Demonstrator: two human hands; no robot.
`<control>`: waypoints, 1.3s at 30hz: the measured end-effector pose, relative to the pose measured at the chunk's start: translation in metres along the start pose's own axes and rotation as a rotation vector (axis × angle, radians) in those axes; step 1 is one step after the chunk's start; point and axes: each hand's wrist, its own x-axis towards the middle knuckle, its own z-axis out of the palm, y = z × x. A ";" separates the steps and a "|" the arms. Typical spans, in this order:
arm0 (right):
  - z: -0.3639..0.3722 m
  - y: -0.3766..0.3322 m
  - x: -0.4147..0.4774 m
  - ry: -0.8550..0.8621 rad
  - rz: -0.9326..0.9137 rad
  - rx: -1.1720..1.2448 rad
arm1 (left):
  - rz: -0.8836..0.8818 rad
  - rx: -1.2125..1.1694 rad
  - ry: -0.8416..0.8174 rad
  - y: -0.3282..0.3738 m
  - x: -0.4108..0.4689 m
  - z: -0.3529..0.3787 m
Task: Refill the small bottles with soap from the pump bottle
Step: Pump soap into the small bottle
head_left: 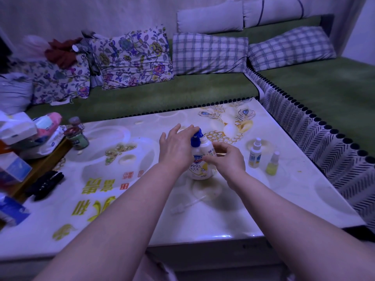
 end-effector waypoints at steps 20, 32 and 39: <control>0.002 0.001 0.000 -0.007 0.017 -0.012 | -0.003 0.031 -0.022 0.000 0.003 0.002; 0.000 -0.001 0.000 -0.006 0.012 0.000 | 0.011 0.022 0.007 0.000 0.004 0.003; 0.001 -0.001 0.002 -0.011 0.012 0.018 | 0.019 0.020 -0.013 0.002 0.006 -0.005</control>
